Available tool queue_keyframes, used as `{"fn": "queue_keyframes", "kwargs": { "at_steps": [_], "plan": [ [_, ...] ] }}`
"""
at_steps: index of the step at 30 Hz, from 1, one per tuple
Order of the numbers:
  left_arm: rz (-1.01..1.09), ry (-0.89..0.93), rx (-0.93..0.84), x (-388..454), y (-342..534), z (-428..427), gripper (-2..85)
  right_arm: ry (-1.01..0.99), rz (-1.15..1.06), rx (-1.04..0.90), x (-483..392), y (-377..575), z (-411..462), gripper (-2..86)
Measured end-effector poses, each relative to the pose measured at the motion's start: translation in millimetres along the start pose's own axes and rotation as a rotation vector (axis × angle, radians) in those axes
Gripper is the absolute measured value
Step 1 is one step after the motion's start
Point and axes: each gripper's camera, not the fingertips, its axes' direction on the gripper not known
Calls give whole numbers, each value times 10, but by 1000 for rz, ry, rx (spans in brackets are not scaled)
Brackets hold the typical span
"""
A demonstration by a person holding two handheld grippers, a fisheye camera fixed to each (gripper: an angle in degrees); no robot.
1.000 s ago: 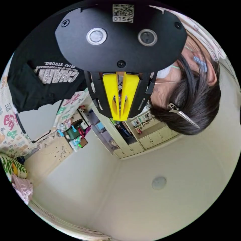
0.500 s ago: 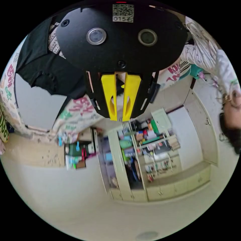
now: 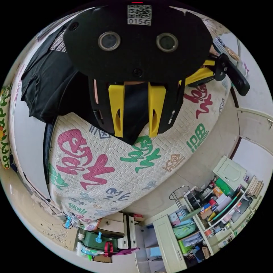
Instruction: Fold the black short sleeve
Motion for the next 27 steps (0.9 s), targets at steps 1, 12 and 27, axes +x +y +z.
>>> {"fn": "queue_keyframes", "kwargs": {
  "at_steps": [1, 12, 27],
  "plan": [
    [4, 21, -16, 19, 39, 17, 83, 29, 1, -27, -34, 2, 214, 130],
    [128, -58, 51, 399, 612, -129, -7, 118, -20, 4, 103, 523, 816, 1],
    [865, 279, -137, 1518, 2241, 445, 4, 70, 188, 351, 1977, 3859, -839, 6]
  ]
}}
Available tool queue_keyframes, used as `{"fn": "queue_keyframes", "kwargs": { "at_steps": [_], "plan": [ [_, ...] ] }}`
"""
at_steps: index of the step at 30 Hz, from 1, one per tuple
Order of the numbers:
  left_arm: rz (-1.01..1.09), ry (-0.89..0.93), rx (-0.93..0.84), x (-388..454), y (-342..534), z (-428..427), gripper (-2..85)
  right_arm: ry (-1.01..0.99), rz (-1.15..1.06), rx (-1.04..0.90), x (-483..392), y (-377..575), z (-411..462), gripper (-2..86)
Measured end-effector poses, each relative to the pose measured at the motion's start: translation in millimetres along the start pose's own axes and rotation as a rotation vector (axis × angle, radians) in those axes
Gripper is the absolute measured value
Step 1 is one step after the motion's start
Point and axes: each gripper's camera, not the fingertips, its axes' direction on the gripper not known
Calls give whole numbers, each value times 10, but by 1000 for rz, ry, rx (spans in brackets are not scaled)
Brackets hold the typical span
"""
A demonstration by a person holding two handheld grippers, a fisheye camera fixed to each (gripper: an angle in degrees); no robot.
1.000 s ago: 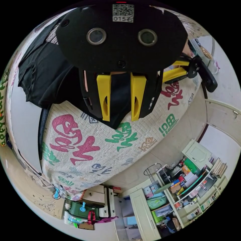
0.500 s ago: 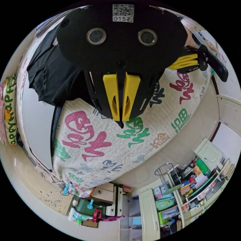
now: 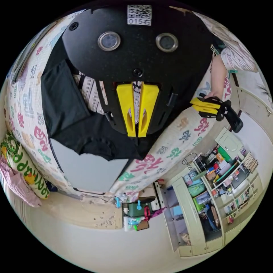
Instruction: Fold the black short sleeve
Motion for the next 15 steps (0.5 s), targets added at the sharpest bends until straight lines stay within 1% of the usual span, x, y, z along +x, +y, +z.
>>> {"fn": "queue_keyframes", "kwargs": {
  "at_steps": [1, 2, 4, 6, 8, 10, 11, 13, 15],
  "plan": [
    [33, 25, -70, 99, 66, 208, 11, 8, 24, -33, 211, 270, 21, 14],
    [50, 39, -104, 148, 103, 301, 24, 11, 27, -56, 306, 397, 48, 18],
    [99, 77, -198, 293, 271, 509, 68, 56, 52, -129, 616, 797, 136, 42],
    [104, 47, -200, 312, 424, 499, 81, 96, 90, -160, 834, 972, 146, 51],
    [84, -36, -179, 275, 587, 455, 84, 98, 98, -160, 1013, 1030, 110, 65],
    [53, -184, -184, 214, 790, 479, 84, 70, 83, -158, 1158, 933, 108, 76],
    [45, -219, -189, 200, 837, 500, 84, 61, 75, -158, 1170, 887, 122, 77],
    [23, -335, -237, 156, 1006, 645, 82, 19, 21, -151, 1126, 669, 259, 81],
    [30, -395, -280, 139, 1129, 798, 83, -17, -19, -169, 1052, 496, 463, 86]
  ]
}}
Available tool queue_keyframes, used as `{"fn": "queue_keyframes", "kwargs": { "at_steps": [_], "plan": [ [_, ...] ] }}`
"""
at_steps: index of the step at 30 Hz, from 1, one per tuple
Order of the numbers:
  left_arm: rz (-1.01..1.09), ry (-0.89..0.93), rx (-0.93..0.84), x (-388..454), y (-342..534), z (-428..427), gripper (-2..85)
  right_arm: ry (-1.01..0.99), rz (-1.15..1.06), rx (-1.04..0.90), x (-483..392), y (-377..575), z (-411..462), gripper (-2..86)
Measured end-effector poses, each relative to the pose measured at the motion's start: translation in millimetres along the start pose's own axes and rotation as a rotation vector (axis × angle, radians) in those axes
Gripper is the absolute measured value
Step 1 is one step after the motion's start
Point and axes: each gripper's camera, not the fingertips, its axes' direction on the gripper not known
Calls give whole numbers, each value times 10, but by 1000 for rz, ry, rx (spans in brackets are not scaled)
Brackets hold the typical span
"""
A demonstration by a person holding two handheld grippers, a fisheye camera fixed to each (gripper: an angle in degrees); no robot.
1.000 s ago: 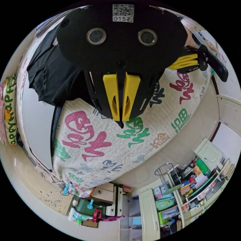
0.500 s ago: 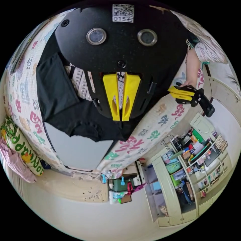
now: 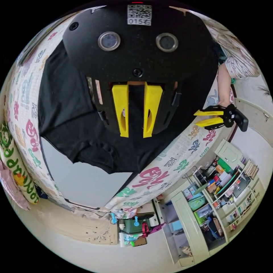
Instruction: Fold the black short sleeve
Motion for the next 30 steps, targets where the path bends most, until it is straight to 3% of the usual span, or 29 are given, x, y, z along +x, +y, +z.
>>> {"fn": "queue_keyframes", "kwargs": {
  "at_steps": [8, 12, 16, 21, 26, 30],
  "plan": [
    [91, -111, -86, 222, 236, 540, 80, 1, -49, -146, -164, -583, 891, 95],
    [73, -113, -92, 137, 393, 669, 37, 19, 7, -172, -81, -665, 1083, 6],
    [26, -113, -46, -76, 609, 600, 24, 41, 61, -133, -94, -833, 1104, -5],
    [31, -119, -93, -194, 742, 752, 25, 171, 1, -174, -291, -1008, 1184, 35],
    [8, -119, -89, -388, 871, 794, 41, 120, 22, -230, -24, -935, 999, 133],
    [11, -117, -85, -539, 973, 805, 33, -7, 20, -295, 234, -818, 932, 80]
  ]
}}
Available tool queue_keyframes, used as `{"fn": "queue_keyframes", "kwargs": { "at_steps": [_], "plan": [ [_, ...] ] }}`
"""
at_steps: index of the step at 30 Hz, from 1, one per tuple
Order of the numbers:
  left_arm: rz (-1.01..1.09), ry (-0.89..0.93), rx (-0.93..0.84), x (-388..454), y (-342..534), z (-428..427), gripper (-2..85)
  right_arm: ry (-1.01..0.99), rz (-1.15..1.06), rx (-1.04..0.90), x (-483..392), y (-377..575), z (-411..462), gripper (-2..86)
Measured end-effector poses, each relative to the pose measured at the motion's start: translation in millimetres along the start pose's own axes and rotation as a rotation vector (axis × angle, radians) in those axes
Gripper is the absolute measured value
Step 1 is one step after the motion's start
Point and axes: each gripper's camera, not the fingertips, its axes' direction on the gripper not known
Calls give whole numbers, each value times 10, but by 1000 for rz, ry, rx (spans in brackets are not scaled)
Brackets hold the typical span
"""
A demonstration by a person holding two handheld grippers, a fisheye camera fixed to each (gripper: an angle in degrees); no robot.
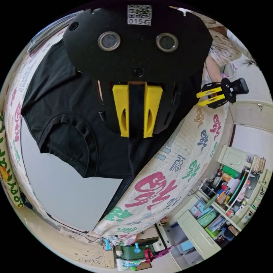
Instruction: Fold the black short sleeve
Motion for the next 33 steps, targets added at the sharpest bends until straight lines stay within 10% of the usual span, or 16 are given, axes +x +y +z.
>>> {"fn": "queue_keyframes", "kwargs": {
  "at_steps": [17, 24, 33],
  "plan": [
    [-35, 8, 3, -797, 364, -74, 68, 150, -92, 40, -570, -629, -260, 50],
    [-34, 273, 298, -1044, 431, -589, 84, 61, -170, 58, -173, 10, -1255, 89],
    [9, 304, 114, -884, 154, -102, 72, -12, -86, -36, 372, 358, -1552, 101]
  ]
}}
